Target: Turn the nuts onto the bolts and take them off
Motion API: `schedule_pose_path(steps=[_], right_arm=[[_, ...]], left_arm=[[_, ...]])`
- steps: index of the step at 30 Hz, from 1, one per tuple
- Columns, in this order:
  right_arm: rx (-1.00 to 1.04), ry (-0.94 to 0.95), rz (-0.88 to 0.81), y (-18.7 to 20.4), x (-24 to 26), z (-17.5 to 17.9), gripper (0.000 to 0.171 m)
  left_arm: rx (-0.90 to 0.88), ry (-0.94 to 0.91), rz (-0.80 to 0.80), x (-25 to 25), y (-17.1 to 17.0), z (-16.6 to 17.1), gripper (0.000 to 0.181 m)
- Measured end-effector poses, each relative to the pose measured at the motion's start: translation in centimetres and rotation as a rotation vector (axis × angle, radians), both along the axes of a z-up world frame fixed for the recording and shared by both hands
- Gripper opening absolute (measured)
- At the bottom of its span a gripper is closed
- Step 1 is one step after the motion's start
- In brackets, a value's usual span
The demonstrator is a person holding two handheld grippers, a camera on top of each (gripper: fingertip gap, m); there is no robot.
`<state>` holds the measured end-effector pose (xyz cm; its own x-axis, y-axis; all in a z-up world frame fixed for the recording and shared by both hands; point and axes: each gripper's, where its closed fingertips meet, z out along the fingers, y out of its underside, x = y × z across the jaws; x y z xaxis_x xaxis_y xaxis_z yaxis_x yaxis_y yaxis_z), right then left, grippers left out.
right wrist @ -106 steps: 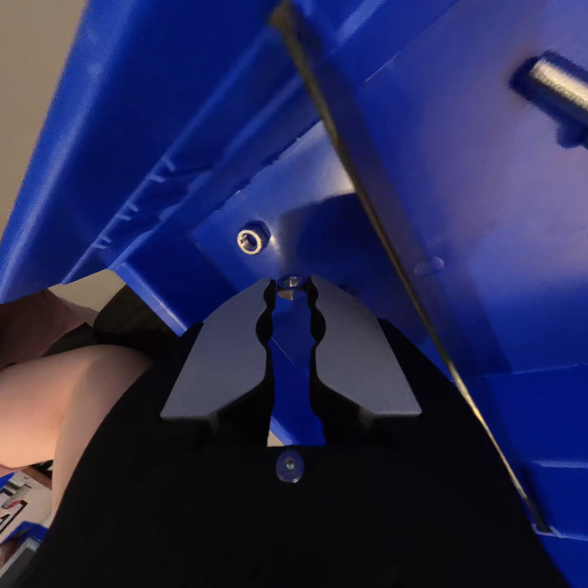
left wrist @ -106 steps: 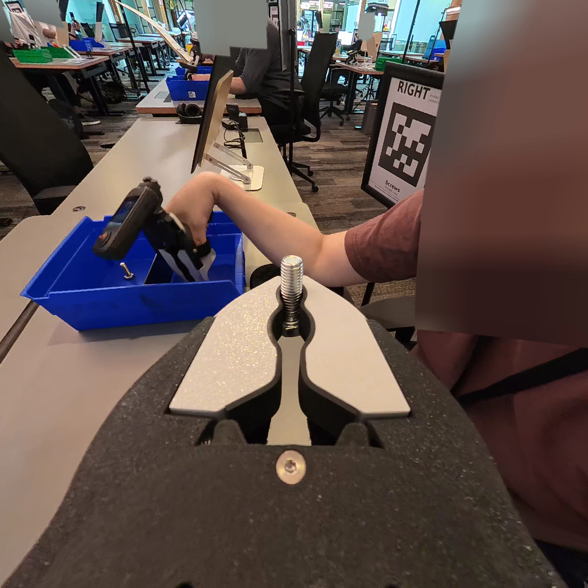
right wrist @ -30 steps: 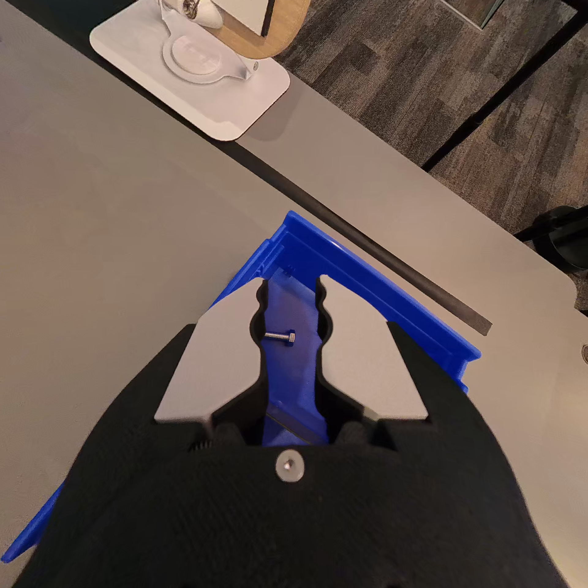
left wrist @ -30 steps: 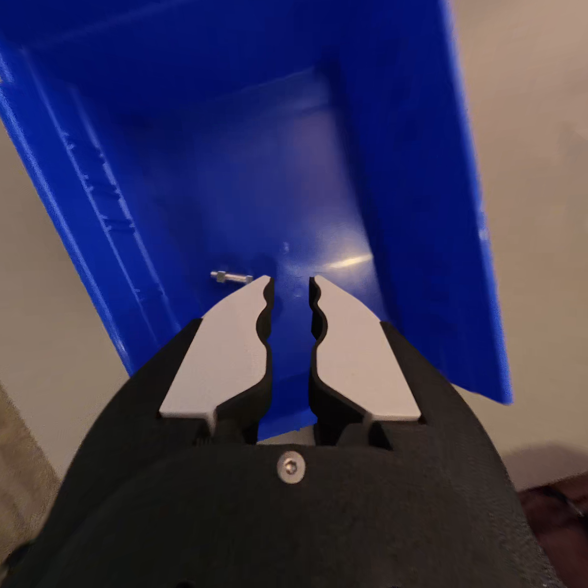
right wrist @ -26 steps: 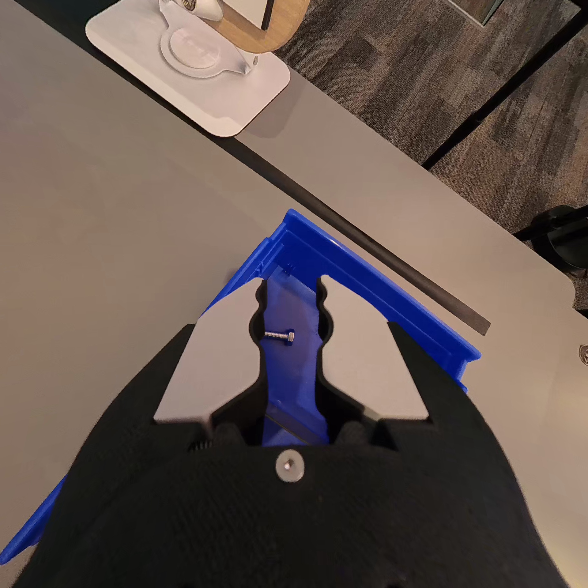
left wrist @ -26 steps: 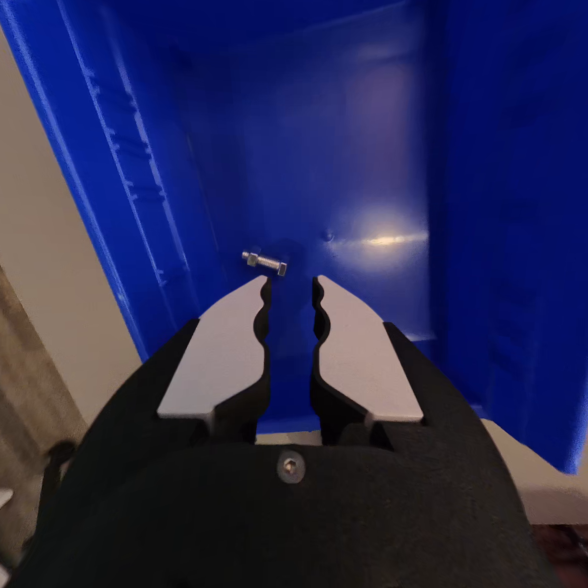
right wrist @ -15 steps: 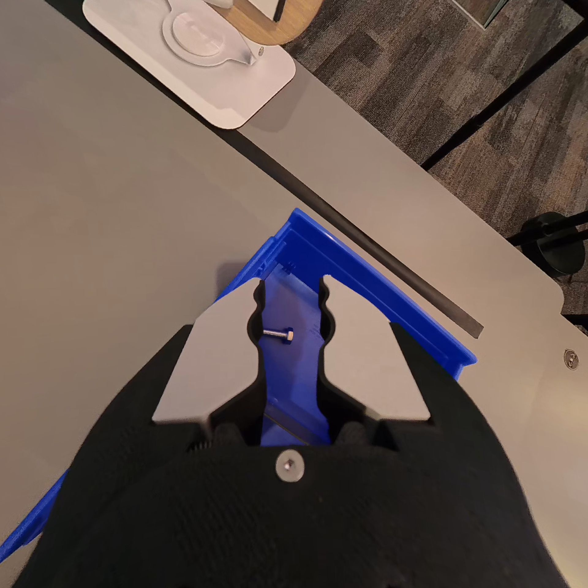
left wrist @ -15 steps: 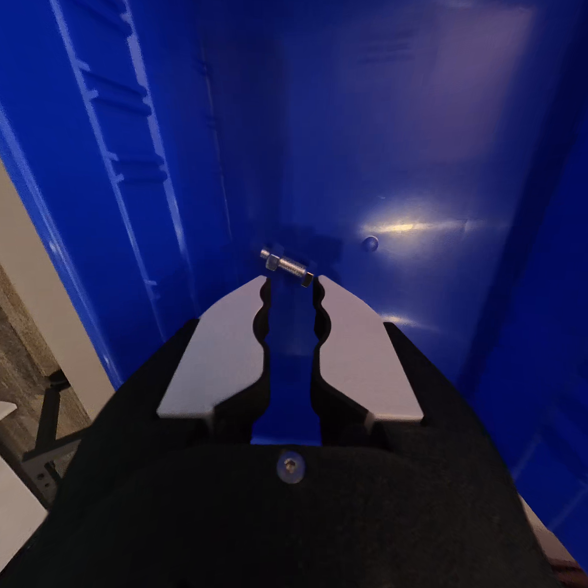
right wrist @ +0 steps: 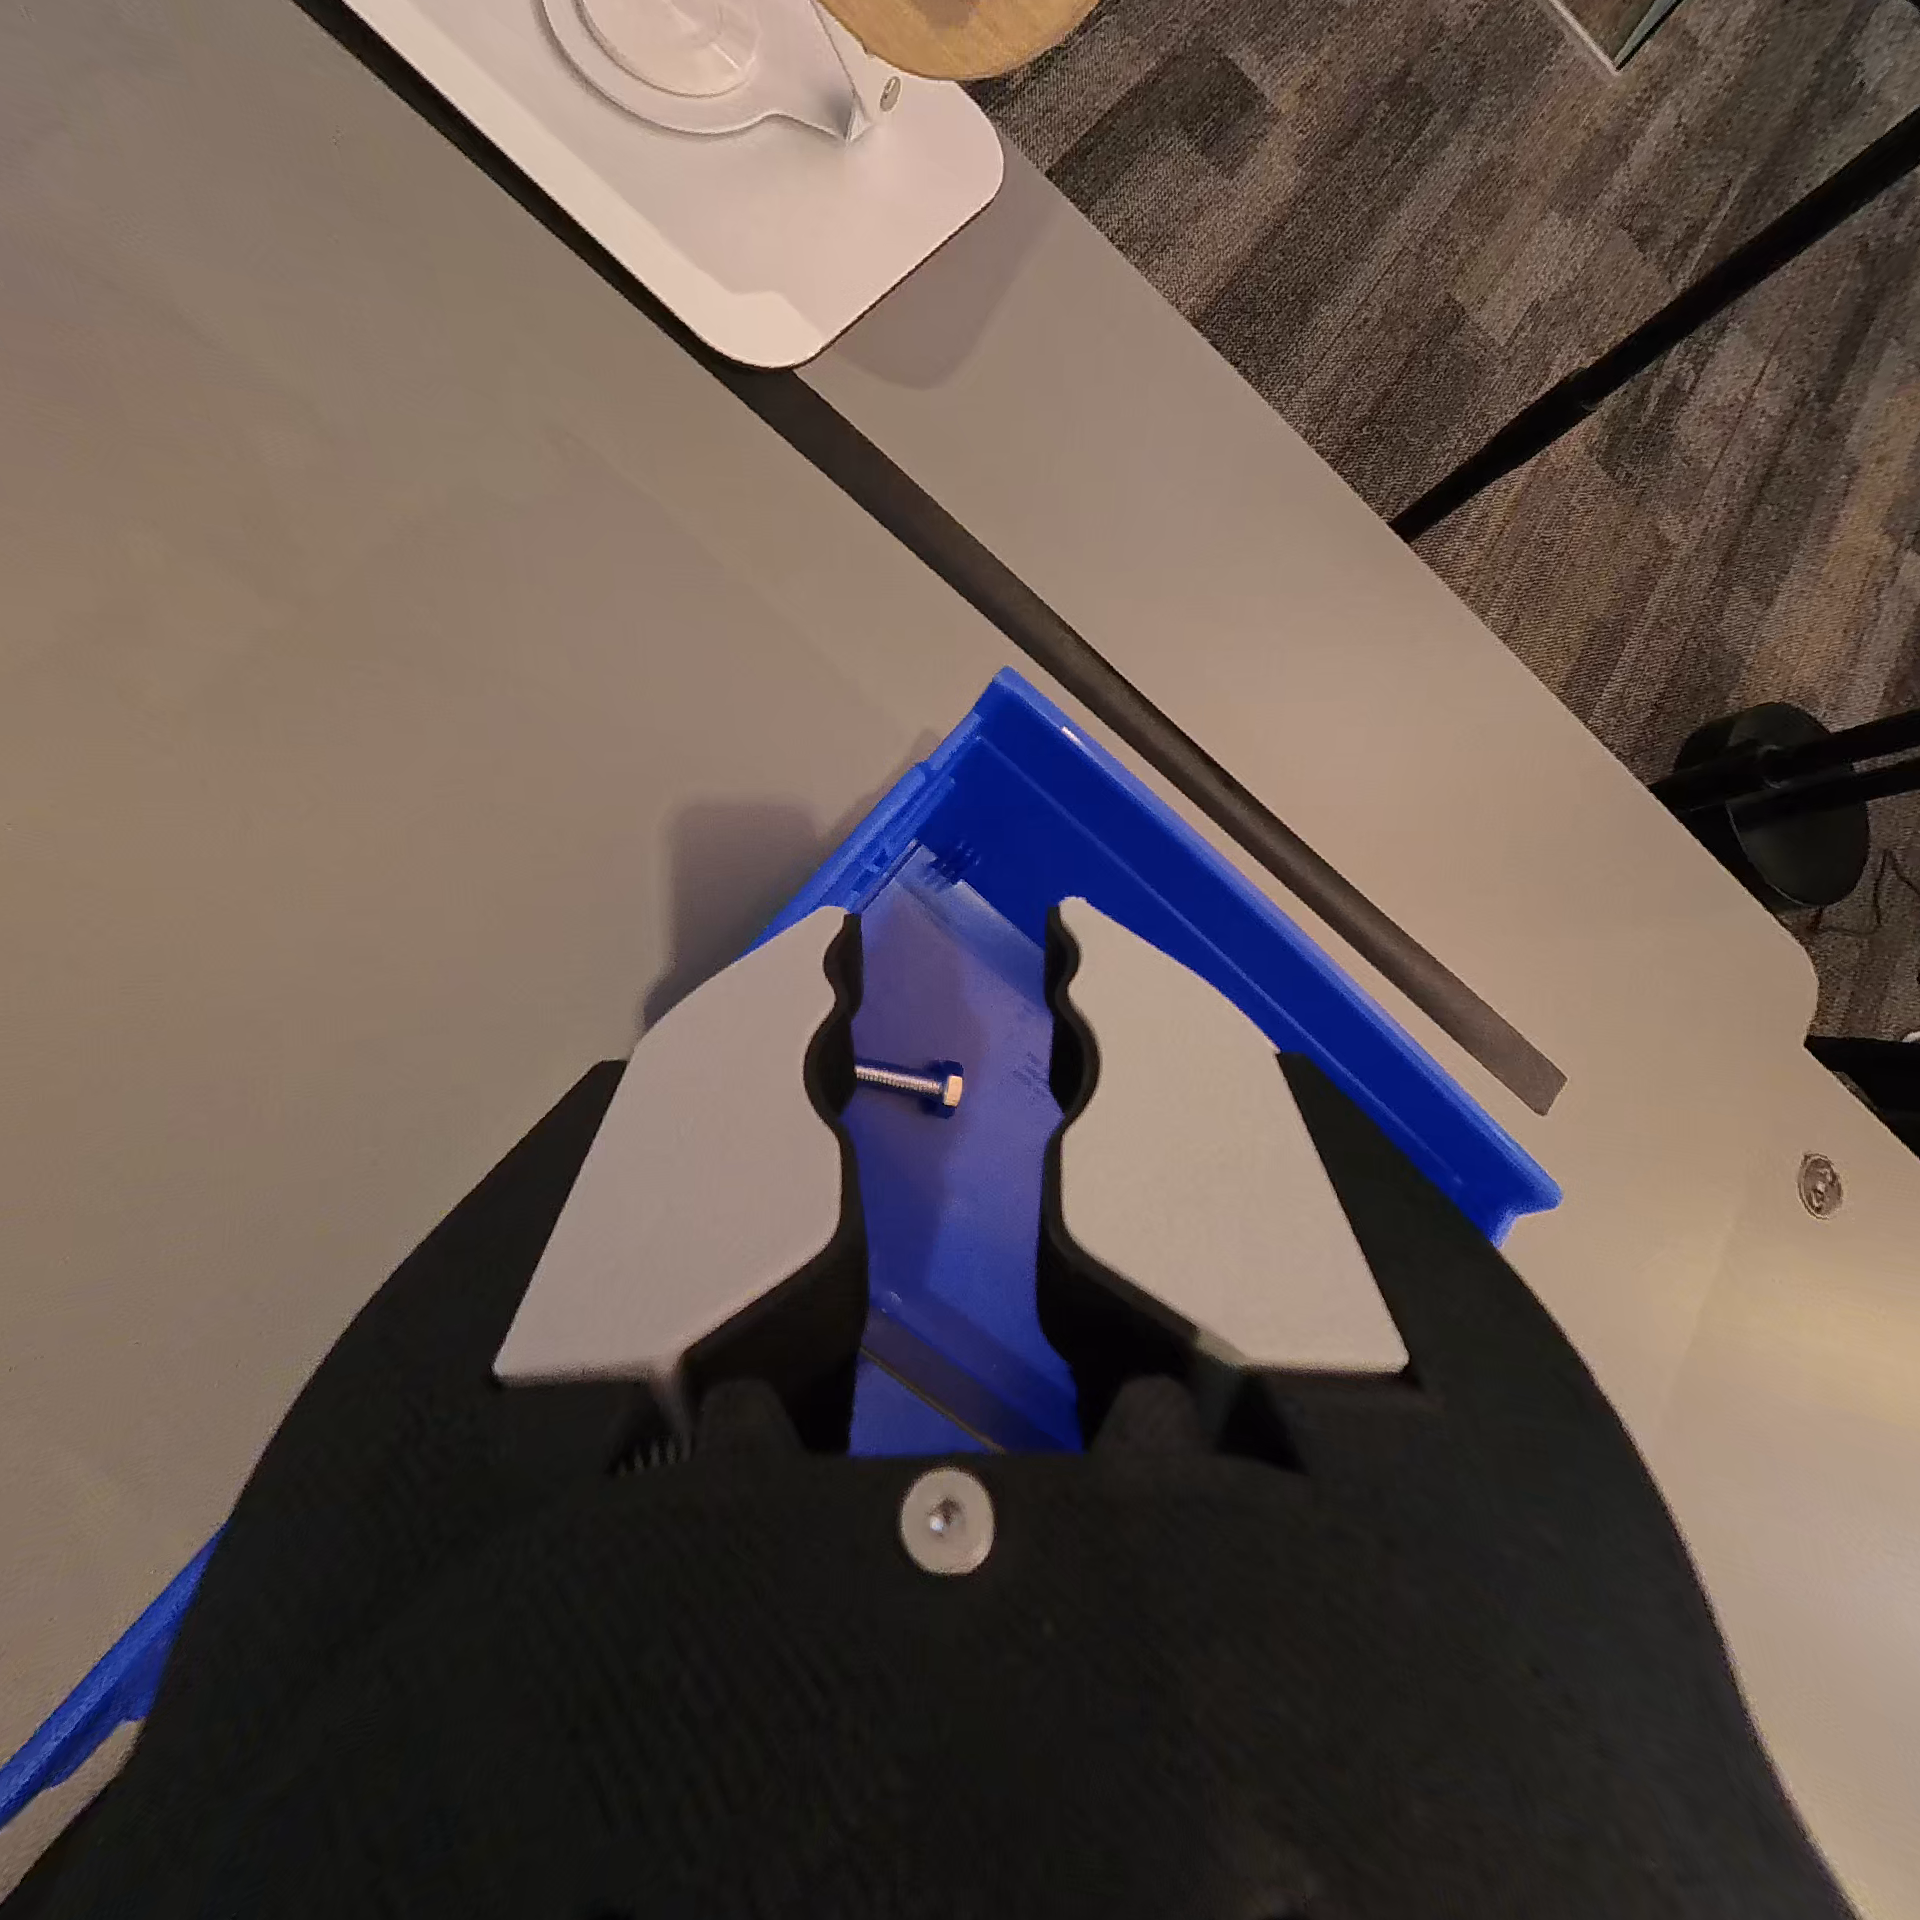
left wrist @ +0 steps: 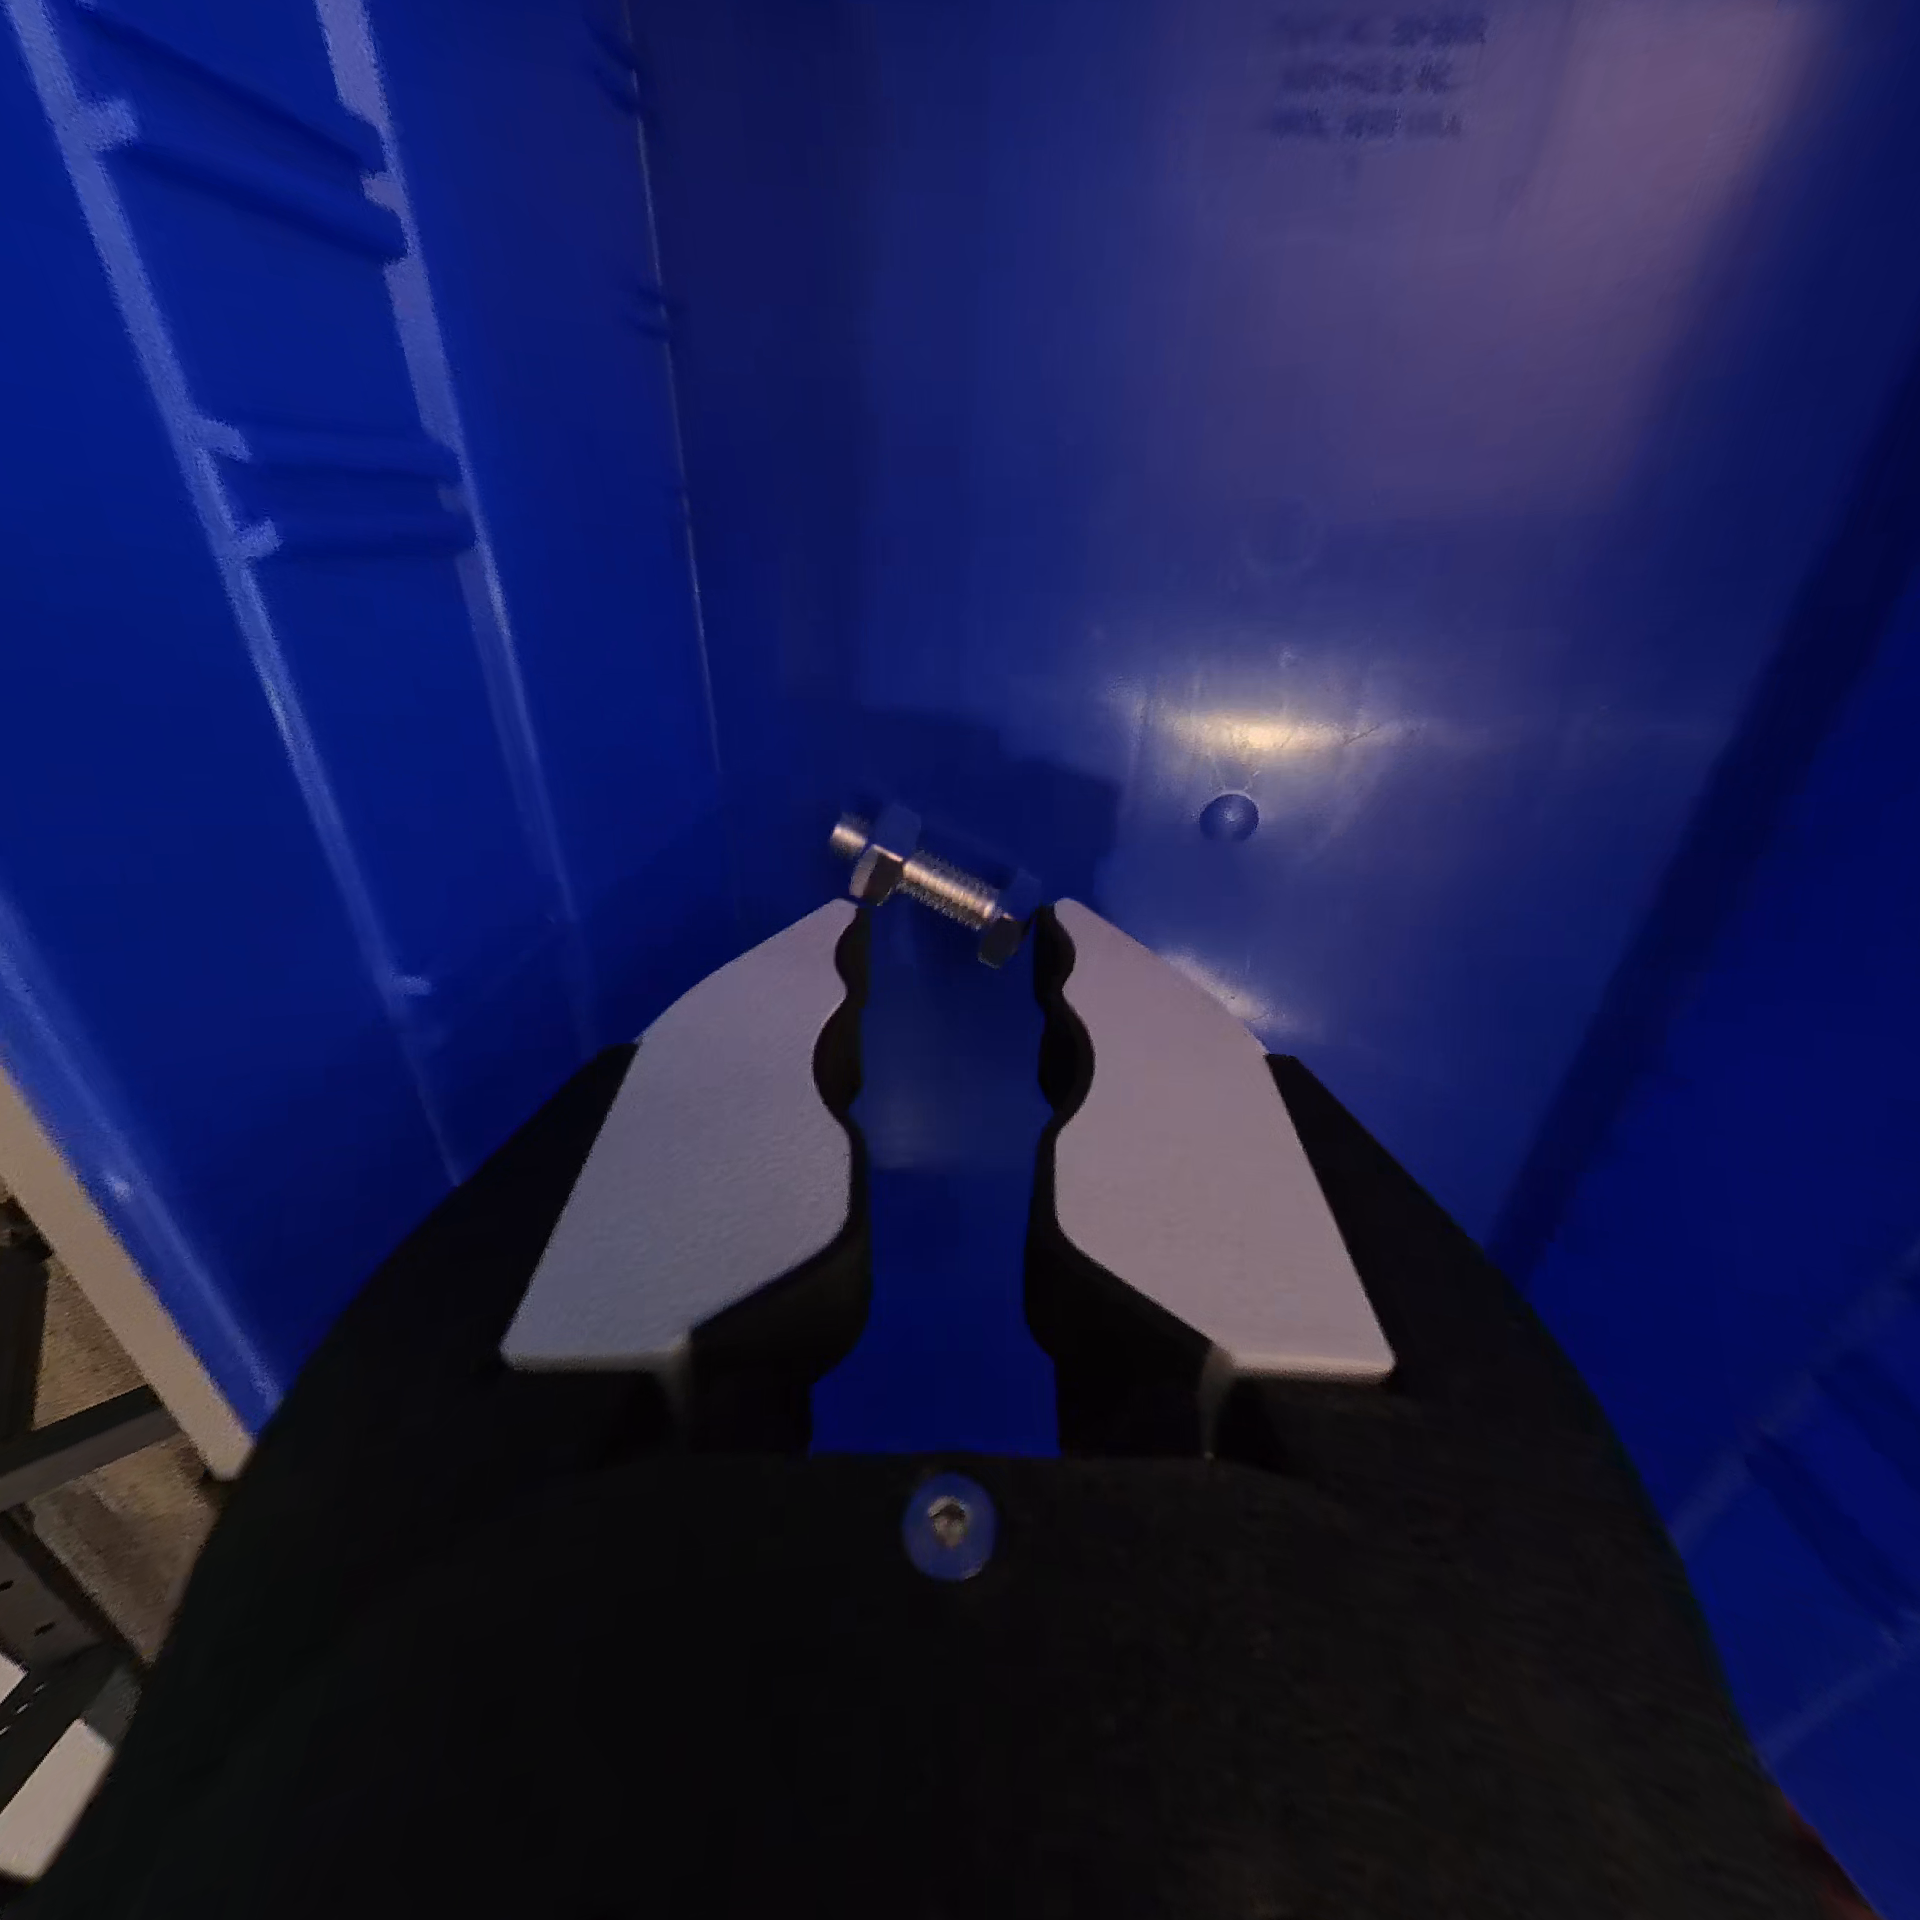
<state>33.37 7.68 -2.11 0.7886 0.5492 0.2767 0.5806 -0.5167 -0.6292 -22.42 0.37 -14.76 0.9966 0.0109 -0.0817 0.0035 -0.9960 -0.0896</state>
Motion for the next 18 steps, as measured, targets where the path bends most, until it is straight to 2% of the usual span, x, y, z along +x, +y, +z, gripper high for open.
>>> schedule_pose_path(steps=[18], right_arm=[[-0.006,-0.044,0.007,0.0,-0.5,-0.5,0.034]], left_arm=[[0.082,0.026,-0.013,-0.2,2.3,-0.3,0.031]])
